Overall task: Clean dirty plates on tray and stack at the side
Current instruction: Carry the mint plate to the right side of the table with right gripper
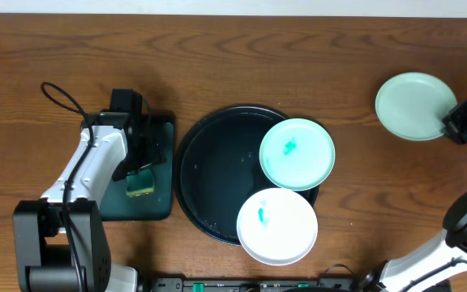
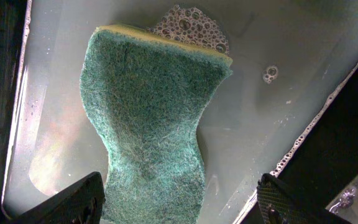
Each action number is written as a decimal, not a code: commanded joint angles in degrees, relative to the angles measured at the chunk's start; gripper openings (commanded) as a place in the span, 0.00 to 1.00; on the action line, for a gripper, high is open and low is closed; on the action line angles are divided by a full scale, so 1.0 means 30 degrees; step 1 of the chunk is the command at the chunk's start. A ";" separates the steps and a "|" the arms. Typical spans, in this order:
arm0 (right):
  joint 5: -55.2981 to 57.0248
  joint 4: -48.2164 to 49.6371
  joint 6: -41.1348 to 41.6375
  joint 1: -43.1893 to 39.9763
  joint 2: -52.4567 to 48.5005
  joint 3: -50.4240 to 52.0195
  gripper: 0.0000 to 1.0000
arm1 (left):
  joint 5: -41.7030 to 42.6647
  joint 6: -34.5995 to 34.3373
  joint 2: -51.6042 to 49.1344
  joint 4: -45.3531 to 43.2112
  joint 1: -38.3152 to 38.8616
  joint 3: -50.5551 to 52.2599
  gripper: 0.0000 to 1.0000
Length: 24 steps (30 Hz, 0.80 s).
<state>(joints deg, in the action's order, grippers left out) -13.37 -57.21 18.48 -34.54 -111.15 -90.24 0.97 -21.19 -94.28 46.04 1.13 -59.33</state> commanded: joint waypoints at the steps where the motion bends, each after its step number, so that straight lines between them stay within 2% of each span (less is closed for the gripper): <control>1: 0.0532 -0.0175 -0.0022 -0.0204 -0.1027 0.0211 0.01 | -0.0095 0.0015 0.0036 0.0058 -0.0066 0.0175 0.79; 4: 0.0517 -0.0160 -0.0029 -0.0204 -0.1661 0.0262 0.01 | -0.0095 0.0015 0.0036 0.0124 -0.0066 0.0175 0.79; 6: 0.0510 -0.0117 -0.0029 -0.0204 -0.1938 0.0262 0.07 | -0.0095 0.0015 0.0036 0.0189 -0.0066 0.0175 0.79; 10: 0.0503 -0.0226 -0.0495 -0.0219 -0.1851 0.0219 0.38 | -0.0095 0.0015 0.0036 0.0335 -0.0066 0.0175 0.79; 18: -0.0801 -0.0087 -0.1078 0.0350 0.1027 0.0073 0.39 | -0.0095 0.0022 0.0036 0.0335 -0.0066 0.0175 0.79; 21: -0.1872 -0.0109 -0.1923 0.1151 0.2812 0.0073 0.43 | -0.0095 0.0015 0.0036 0.0342 -0.0066 0.0175 0.79; 24: -0.2477 -0.1064 -0.2783 0.3024 0.5246 0.0073 0.53 | -0.0095 0.0015 0.0036 0.0342 -0.0066 0.0175 0.79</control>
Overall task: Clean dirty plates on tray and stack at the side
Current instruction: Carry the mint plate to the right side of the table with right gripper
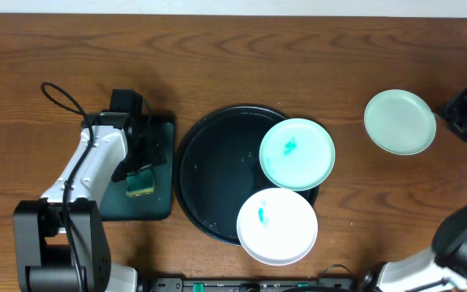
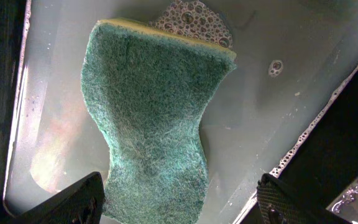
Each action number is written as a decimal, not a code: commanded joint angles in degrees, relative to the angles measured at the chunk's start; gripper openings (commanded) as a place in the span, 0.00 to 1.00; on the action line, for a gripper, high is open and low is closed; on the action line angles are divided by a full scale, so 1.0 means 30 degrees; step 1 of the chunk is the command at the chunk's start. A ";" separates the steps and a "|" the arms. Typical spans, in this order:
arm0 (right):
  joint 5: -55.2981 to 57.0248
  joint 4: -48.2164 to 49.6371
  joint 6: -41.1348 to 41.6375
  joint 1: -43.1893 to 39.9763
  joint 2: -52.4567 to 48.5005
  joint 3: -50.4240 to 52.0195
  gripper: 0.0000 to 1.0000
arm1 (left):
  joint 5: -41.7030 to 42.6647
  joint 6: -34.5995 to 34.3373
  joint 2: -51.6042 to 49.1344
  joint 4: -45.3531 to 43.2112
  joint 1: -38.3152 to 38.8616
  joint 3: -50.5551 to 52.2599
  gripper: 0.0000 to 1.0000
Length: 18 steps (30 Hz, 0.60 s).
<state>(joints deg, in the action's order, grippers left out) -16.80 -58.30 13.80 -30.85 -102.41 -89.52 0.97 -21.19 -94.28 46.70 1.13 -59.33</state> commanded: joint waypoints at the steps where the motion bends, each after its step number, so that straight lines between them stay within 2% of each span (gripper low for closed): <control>1: -0.1341 -0.0998 -0.1268 0.2229 0.2732 -0.0160 0.54 | -0.0095 0.0015 0.0036 0.0124 -0.0066 0.0175 0.79; 4: -0.1362 -0.1909 -0.1188 0.3963 0.3504 -0.0160 0.59 | -0.0095 0.0015 0.0036 0.0138 -0.0066 0.0175 0.79; 6: -0.1661 -0.2339 -0.1195 0.5093 0.3563 -0.0131 0.75 | -0.0095 0.0015 0.0036 0.0146 -0.0066 0.0175 0.79; 7: -0.2098 -0.2412 -0.1202 0.5807 0.3541 0.0000 0.90 | -0.0095 0.0015 0.0036 0.0138 -0.0066 0.0175 0.79; 8: -0.2514 -0.2419 -0.1202 0.6550 0.3512 0.0233 0.94 | -0.0095 0.0007 0.0036 0.0131 -0.0066 0.0175 0.79; 9: -0.2623 -0.2455 -0.1188 0.7278 0.3468 0.0510 0.92 | -0.0095 0.0015 0.0036 0.0131 -0.0066 0.0175 0.79; 13: -0.0845 -0.2200 0.0845 0.9362 0.3395 0.2113 0.97 | -0.0095 0.0015 0.0036 0.0131 -0.0066 0.0175 0.79; 16: 0.0007 -0.0838 0.1224 1.0353 0.3395 0.3905 0.98 | -0.0095 0.0015 0.0036 0.0131 -0.0066 0.0175 0.79; 18: 0.0510 0.0036 0.1501 1.0739 0.3381 0.5122 0.92 | -0.0095 0.0015 0.0036 0.0131 -0.0066 0.0175 0.79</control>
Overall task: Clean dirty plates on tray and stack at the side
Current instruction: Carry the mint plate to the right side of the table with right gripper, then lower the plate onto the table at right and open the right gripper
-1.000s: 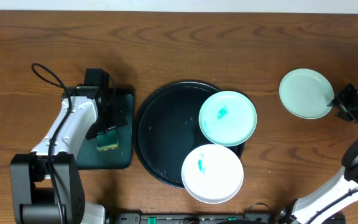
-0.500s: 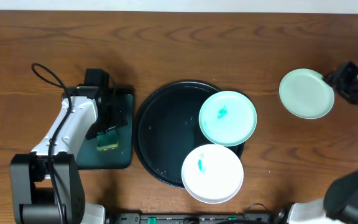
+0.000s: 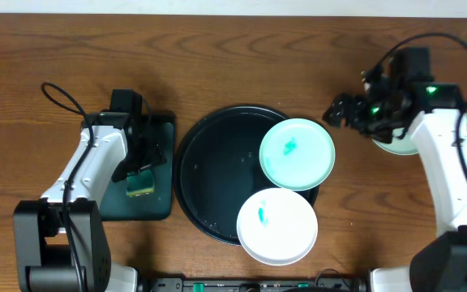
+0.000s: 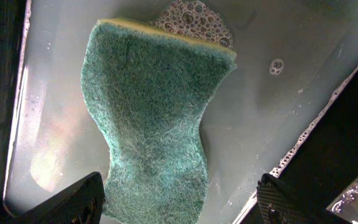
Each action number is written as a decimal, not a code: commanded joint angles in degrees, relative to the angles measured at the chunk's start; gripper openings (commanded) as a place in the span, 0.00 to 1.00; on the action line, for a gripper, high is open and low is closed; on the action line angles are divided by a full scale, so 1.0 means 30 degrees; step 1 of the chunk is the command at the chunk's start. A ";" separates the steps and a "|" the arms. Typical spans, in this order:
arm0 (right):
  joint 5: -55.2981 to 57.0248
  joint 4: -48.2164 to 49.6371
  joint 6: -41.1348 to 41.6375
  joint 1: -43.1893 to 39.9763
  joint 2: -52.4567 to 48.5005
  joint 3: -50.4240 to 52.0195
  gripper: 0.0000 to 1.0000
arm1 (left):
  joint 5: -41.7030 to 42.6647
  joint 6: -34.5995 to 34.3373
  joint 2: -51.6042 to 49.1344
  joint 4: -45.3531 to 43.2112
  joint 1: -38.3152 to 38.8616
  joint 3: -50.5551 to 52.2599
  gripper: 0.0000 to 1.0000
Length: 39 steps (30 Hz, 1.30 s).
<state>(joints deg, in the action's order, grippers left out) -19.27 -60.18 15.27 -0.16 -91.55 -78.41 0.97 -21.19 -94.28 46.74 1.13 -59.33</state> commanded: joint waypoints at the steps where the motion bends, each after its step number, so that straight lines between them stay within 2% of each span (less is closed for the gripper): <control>1: 0.1435 0.1049 0.1049 0.0619 -0.0240 0.1953 0.85 | -0.0095 0.0015 0.0036 0.0117 -0.0066 0.0175 0.79; 4: 0.1428 0.2193 0.1428 0.0772 -0.0240 0.3592 0.62 | -0.0095 0.0015 0.0036 0.0117 -0.0066 0.0175 0.79; 5: 0.1421 0.2594 0.1566 0.0772 -0.0240 0.4175 0.60 | -0.0095 0.0015 0.0036 0.0117 -0.0066 0.0175 0.79; 13: 0.1399 0.4867 0.1574 0.0787 -0.0240 0.7045 0.55 | -0.0095 0.0015 0.0036 0.0117 -0.0066 0.0175 0.79; 16: 0.1421 0.5195 0.1865 0.0809 -0.0240 0.7380 0.40 | -0.0095 0.0015 0.0036 0.0117 -0.0066 0.0175 0.79; 19: 0.1486 0.5807 0.2259 0.0823 -0.0240 0.7992 0.41 | -0.0095 0.0015 0.0036 0.0117 -0.0066 0.0175 0.79; 21: 0.1486 0.6390 0.2630 0.0823 -0.0240 0.8495 0.35 | -0.0095 0.0015 0.0036 0.0117 -0.0066 0.0175 0.79; 24: 0.1479 0.7461 0.3140 0.0838 -0.0240 0.9347 0.35 | -0.0095 0.0015 0.0036 0.0117 -0.0066 0.0175 0.79; 25: 0.1479 0.7825 0.3198 0.0838 -0.0240 0.9602 0.31 | -0.0095 0.0015 0.0036 0.0117 -0.0066 0.0175 0.79; 26: 0.1479 0.8116 0.3198 0.0838 -0.0240 0.9777 0.19 | -0.0087 0.0015 0.0036 0.0124 -0.0066 0.0175 0.79; 28: 0.1479 0.8371 0.3191 0.0838 -0.0240 0.9821 0.01 | -0.0087 0.0015 0.0036 0.0124 -0.0066 0.0175 0.79; 36: 0.1253 0.8867 0.3038 0.0845 -0.0197 0.9464 0.02 | -0.0087 0.0015 0.0036 0.0124 -0.0066 0.0175 0.79; 39: -0.0488 0.9194 0.1450 0.1056 -0.0007 0.9129 0.02 | -0.0087 0.0015 0.0036 0.0117 -0.0066 0.0175 0.79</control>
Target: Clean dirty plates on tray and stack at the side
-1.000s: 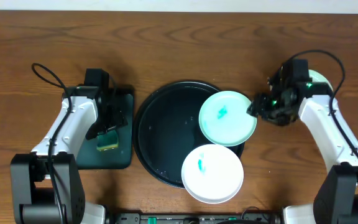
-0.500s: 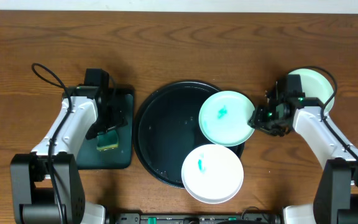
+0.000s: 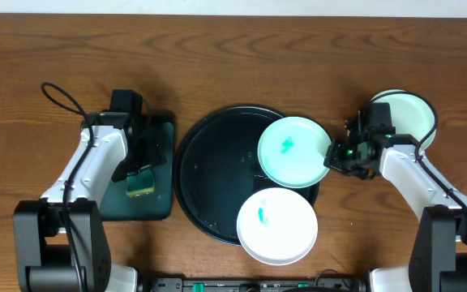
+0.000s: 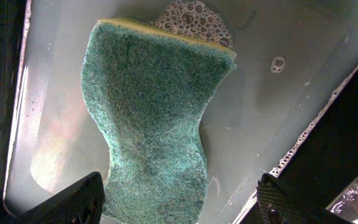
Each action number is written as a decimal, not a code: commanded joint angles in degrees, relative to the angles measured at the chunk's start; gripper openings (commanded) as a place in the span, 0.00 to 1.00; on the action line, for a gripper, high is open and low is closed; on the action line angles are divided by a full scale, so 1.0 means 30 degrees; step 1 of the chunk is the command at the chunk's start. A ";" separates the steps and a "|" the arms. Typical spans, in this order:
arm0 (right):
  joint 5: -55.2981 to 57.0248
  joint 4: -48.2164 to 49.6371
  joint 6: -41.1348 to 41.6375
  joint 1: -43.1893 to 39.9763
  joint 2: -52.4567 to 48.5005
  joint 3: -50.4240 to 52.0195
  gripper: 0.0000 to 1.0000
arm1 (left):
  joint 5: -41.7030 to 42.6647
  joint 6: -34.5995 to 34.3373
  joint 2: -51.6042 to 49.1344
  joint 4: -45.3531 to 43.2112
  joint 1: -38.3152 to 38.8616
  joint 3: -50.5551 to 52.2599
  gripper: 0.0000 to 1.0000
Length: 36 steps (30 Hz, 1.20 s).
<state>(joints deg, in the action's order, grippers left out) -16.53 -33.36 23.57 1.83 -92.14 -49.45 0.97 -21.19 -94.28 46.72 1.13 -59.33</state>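
Note:
A teal plate (image 3: 290, 154) with a blue smear and a white plate (image 3: 276, 227) with a blue smear lie on the right side of the round black tray (image 3: 209, 174). My right gripper (image 3: 333, 155) is at the teal plate's right rim; its jaws are too dark to read. A clean pale plate (image 3: 408, 109) lies on the table behind the right arm, partly hidden by it. My left gripper (image 4: 180, 202) hangs open over the green sponge (image 4: 151, 118) in the soapy dish (image 4: 272, 118). The sponge lies between the fingertips (image 4: 73, 199), and neither visibly presses it.
The green rectangular dish (image 3: 156, 207) stands left of the black tray, with foam (image 4: 194, 18) behind the sponge. A black cable (image 3: 63, 97) loops from the left arm. The white plate overhangs the tray's front rim.
My right gripper has moved from beside the pale plate down and left to the teal plate's right rim. The teal plate sits slightly further left. The left gripper and sponge are unchanged.
At first my right gripper was at the pale plate's rim at the far right. Then that plate lay on the table with the gripper apart from it. The arm then reached over it toward the tray, and now the gripper is at the teal plate. The left stayed open over the sponge.

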 commanded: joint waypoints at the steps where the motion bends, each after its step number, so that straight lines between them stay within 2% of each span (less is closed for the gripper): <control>1: -0.2062 0.0415 -0.1719 0.0525 0.0262 -0.0627 0.02 | -0.0087 0.0015 0.0036 0.0124 -0.0066 0.0175 0.79; 3: -0.2907 0.0568 -0.1858 0.0882 0.0306 -0.0940 0.02 | -0.0087 0.0000 0.0036 0.0124 -0.0066 0.0175 0.79; 6: -0.3344 0.0969 -0.0627 0.1596 0.0277 -0.1115 0.02 | -0.0087 -0.0058 0.0036 0.0117 -0.0066 0.0175 0.79; 13: -0.2579 0.2353 0.1107 0.3410 -0.0444 -0.1115 0.01 | -0.0087 -0.0051 0.0036 0.0124 -0.0066 0.0175 0.79; 23: -0.2849 0.4619 0.1319 0.4685 -0.4175 -0.1122 0.01 | -0.0109 -0.0036 0.0036 0.0240 -0.0066 0.0175 0.79; 25: -0.2922 0.4940 0.1260 0.4845 -0.4204 -0.1122 0.01 | -0.0117 -0.0029 0.0036 0.0124 -0.0066 0.0175 0.75; 29: -0.2936 0.4911 0.1268 0.4925 -0.4182 -0.1158 0.01 | -0.1144 0.0022 0.0029 -0.0168 -0.0066 0.0175 0.53; 32: -0.2943 0.4852 0.1260 0.4925 -0.4182 -0.1158 0.01 | -0.2040 0.0022 0.0000 -0.0350 -0.0066 0.0291 0.50; 36: -0.2943 0.4779 0.1195 0.4925 -0.4182 -0.1158 0.01 | -0.2186 0.0015 -0.0007 -0.0714 -0.0066 0.0634 0.50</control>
<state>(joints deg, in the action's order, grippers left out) -24.47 -18.35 27.00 15.66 -103.50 -52.56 -3.11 -21.02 -94.28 45.15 1.13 -59.05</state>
